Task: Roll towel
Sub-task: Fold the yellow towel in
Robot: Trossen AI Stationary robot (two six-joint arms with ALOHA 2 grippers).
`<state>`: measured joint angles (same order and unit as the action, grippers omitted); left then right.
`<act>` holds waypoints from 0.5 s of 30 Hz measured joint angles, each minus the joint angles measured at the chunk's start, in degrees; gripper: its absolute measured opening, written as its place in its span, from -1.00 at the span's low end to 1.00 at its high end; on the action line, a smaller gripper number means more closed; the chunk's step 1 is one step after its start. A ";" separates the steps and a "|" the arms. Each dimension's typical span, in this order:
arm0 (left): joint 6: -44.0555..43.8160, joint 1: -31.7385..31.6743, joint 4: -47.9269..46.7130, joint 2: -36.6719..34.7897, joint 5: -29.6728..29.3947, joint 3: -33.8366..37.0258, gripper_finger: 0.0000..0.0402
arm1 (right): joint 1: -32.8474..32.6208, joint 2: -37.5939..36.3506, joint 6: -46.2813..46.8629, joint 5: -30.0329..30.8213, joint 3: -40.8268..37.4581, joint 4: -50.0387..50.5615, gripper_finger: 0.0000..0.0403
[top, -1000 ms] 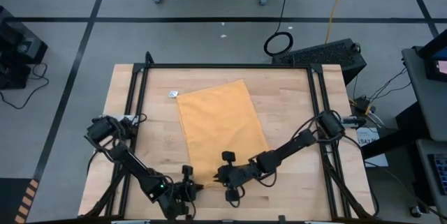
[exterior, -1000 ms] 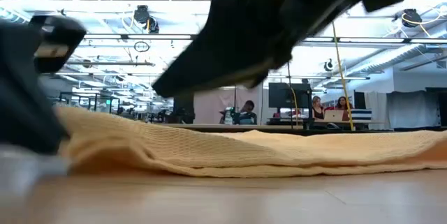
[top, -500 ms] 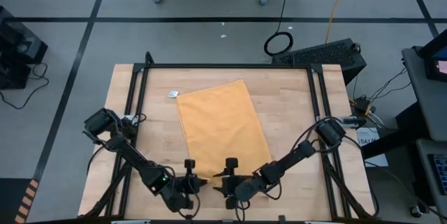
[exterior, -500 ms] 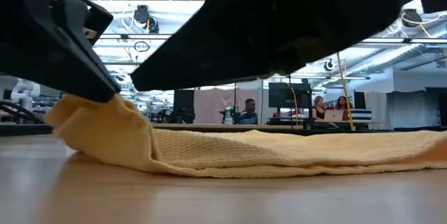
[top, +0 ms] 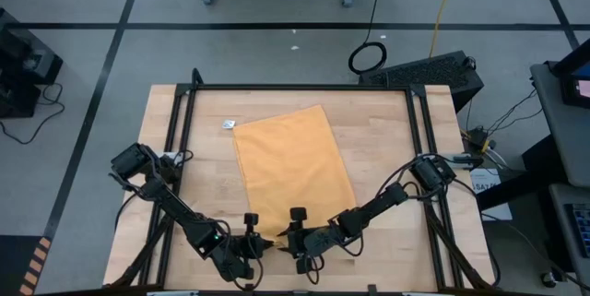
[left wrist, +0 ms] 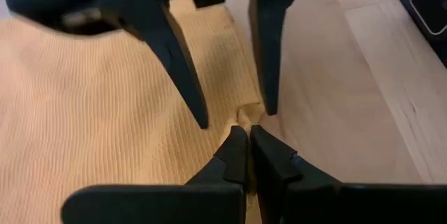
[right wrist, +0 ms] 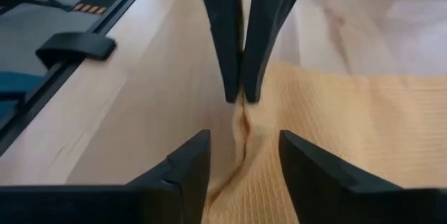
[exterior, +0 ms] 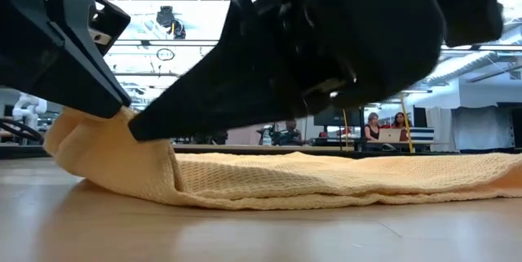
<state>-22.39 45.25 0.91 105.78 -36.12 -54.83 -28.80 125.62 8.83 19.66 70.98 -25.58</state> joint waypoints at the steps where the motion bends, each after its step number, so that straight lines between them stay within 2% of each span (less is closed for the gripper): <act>1: 0.43 0.02 0.20 0.00 0.02 -0.02 -0.94 | 0.32 0.00 -0.05 -1.08 0.00 0.15 -0.24; 6: 0.72 0.01 0.26 0.00 0.02 -0.02 -0.94 | 0.89 0.00 -0.41 -2.01 0.00 -0.19 -0.50; 12: 0.66 0.02 0.28 0.00 -0.10 -0.02 -0.94 | 1.12 0.00 -0.55 -2.95 0.00 -0.39 -0.94; 15: -0.62 0.02 0.28 -0.02 -1.53 -0.04 -0.94 | 1.12 0.00 -0.08 -3.30 0.00 -0.64 -0.96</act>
<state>-23.01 45.28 1.19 105.75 -37.65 -54.87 -27.68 125.62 8.75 16.36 70.98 -26.22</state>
